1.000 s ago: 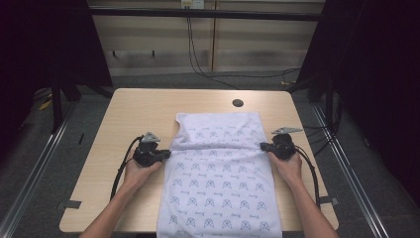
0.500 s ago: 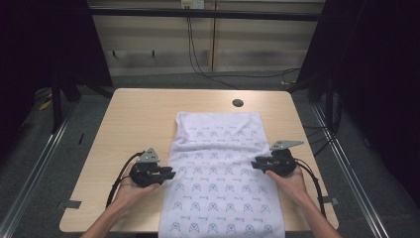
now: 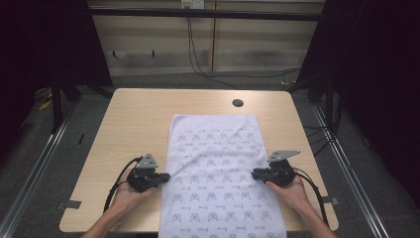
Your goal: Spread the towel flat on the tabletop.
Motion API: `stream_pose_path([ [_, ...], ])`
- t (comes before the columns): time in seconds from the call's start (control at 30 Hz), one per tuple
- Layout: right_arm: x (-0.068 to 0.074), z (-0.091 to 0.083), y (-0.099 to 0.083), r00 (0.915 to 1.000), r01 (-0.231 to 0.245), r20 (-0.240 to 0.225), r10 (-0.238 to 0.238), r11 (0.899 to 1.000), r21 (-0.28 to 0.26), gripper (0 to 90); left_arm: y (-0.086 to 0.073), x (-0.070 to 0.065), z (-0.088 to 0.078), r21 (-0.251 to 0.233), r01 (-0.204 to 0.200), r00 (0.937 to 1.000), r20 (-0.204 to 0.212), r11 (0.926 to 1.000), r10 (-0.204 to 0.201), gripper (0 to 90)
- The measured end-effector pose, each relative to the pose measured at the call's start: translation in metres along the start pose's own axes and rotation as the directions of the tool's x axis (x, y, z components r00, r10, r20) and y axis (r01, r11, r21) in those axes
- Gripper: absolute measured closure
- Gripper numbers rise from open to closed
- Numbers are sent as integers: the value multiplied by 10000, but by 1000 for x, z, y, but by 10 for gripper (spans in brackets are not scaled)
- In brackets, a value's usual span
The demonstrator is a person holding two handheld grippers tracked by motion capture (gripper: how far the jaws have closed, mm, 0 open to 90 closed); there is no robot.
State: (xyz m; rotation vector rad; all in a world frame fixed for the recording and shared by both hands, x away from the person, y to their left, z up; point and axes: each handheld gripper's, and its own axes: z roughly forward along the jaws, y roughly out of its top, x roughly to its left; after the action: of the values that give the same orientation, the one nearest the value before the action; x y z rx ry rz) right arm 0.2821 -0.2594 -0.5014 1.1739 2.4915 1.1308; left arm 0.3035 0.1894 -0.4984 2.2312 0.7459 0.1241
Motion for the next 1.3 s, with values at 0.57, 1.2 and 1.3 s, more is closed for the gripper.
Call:
stream_pose_path([
  [0.57, 45, -23, -27, 9885, 30, -1508, 93, 9967, 812, 900, -33, -43, -30, 659, -330, 9821, 1875, 9973, 201, 889],
  [1.2, 4, -3, 21, 9961, -524, -752, 466, 9956, -773, 713, 30, 26, 14, -853, 983, 9948, -173, 9915, -1001, 674],
  [1.3, -5, 10, 30, 9980, -547, -343, 529, 9970, -544, 700, 32, 32, 28, -254, 875, 9947, -524, 9958, -888, 638],
])
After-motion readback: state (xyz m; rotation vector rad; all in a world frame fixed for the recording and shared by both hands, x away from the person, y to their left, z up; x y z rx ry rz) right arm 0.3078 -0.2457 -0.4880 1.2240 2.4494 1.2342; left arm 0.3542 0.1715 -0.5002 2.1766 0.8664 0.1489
